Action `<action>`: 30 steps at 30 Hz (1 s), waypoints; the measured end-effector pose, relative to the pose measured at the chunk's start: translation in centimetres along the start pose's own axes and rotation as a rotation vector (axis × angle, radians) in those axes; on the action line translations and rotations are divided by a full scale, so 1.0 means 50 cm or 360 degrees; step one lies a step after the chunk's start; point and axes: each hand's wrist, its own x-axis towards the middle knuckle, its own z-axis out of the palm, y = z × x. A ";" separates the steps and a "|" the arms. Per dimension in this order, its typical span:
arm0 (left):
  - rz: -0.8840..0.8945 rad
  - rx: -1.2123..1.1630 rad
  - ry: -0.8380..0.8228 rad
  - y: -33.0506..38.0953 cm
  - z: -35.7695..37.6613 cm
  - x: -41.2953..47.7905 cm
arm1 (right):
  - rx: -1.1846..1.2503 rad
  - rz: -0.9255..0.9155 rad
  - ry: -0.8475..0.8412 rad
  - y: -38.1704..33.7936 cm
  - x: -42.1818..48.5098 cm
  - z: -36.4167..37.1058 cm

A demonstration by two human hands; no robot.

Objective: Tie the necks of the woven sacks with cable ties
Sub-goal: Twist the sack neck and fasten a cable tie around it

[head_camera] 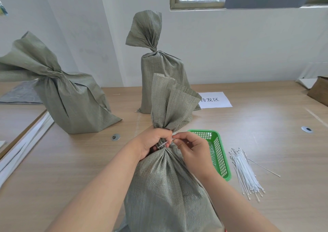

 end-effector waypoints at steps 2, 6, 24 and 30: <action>0.0014 0.0014 -0.0012 0.003 0.000 -0.003 | -0.0019 -0.0008 0.0004 0.003 0.002 -0.001; 0.0000 -0.0009 -0.0036 0.003 -0.003 -0.005 | -0.0019 -0.0020 0.0000 0.004 0.004 0.000; 0.0020 -0.0039 -0.0032 0.004 -0.003 -0.011 | -0.0027 -0.0014 -0.0021 0.001 0.004 -0.002; 0.0026 -0.0047 -0.0052 0.002 -0.004 -0.011 | -0.0051 -0.0033 -0.0019 0.001 0.005 -0.002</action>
